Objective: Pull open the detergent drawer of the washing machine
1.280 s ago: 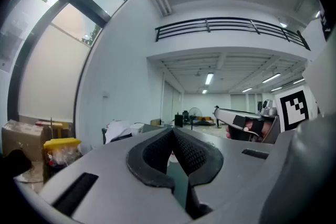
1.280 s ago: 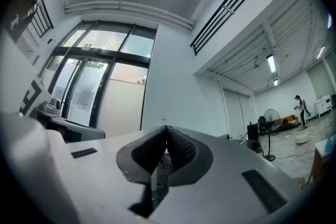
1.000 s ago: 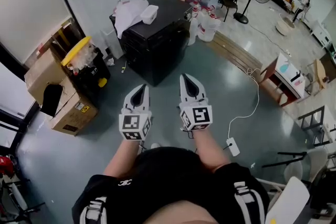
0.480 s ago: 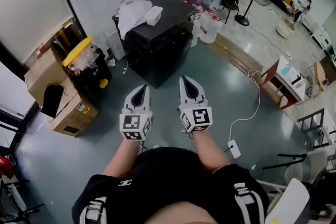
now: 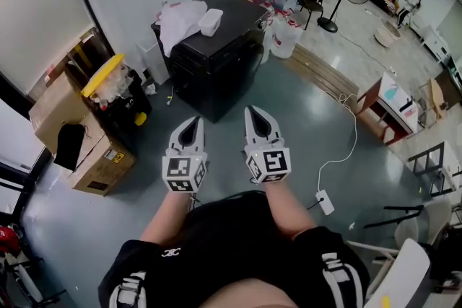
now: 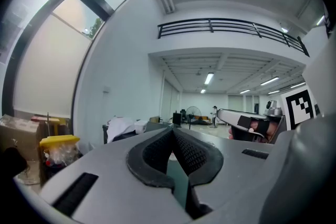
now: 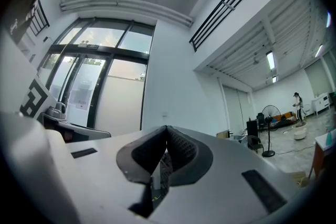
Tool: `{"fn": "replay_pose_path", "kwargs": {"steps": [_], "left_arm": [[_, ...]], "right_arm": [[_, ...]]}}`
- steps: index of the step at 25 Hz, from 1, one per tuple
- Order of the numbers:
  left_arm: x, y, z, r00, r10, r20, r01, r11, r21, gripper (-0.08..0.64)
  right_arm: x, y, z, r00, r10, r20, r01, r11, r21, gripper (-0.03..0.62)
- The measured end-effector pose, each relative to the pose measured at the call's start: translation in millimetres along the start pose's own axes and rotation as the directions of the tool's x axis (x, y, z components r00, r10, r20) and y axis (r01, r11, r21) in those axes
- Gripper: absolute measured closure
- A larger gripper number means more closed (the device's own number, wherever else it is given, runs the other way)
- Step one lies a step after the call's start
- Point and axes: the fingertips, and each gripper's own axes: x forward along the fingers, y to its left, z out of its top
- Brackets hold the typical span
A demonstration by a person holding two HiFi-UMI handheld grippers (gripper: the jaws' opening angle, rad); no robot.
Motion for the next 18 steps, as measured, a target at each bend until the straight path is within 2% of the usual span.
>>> {"fn": "replay_pose_path", "kwargs": {"steps": [12, 18], "left_arm": [[19.7, 25.5, -2.5, 1.0, 0.001, 0.012, -0.002, 1.0, 0.009, 0.568], [56.1, 41.3, 1.4, 0.999, 0.022, 0.03, -0.023, 0.999, 0.031, 0.568]], "right_arm": [[36.5, -5.1, -11.4, 1.0, 0.001, 0.006, -0.001, 1.0, 0.004, 0.589], [76.5, -25.4, -19.2, 0.999, 0.024, 0.024, -0.024, 1.0, 0.0, 0.589]]}}
